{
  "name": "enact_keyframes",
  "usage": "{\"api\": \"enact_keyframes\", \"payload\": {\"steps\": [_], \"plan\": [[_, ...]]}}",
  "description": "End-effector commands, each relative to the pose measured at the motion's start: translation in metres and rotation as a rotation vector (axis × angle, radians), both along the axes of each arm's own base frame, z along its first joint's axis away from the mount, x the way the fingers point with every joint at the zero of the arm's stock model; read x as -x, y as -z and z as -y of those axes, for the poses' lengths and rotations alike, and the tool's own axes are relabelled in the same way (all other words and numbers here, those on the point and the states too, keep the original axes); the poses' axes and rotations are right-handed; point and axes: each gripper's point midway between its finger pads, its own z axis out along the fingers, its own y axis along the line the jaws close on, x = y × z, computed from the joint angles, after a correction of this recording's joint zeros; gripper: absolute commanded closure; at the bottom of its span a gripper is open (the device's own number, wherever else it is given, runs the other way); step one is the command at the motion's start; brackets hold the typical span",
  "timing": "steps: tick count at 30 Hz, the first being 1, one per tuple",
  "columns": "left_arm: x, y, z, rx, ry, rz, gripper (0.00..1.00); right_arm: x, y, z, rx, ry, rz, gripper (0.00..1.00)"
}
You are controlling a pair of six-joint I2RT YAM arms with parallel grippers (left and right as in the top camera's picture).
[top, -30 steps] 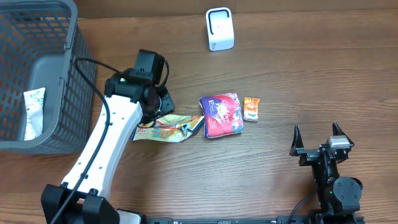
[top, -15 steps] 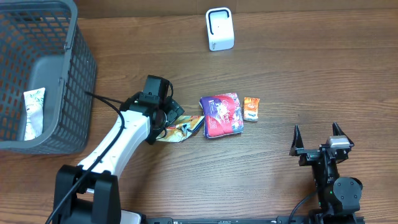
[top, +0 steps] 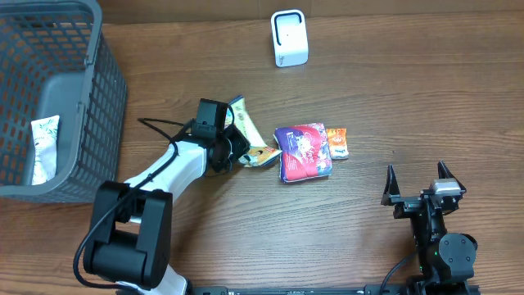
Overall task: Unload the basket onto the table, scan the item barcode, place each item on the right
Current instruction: 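Release the yellow bag on the table with the left gripper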
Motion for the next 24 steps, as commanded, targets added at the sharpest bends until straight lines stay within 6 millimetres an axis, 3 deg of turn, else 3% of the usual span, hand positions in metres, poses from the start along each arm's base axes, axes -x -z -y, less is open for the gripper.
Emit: {"api": "enact_keyframes", "payload": {"steps": [1,7,18,24], "plan": [[0.011,0.007,0.017,0.042,0.221,0.014,0.80,0.000,0.001,0.001,-0.007,0.006,0.007,0.00],[0.017,-0.014,0.053,0.197,0.417,0.082,0.82,0.000,0.001,0.001,-0.007,0.006,0.007,0.00],[0.023,-0.033,0.115,0.273,0.513,0.167,0.78,0.000,0.001,0.001,-0.007,0.006,0.007,0.00],[0.014,-0.045,0.124,0.292,0.520,0.218,0.72,0.000,0.001,0.001,-0.007,0.006,0.007,0.00]]}}
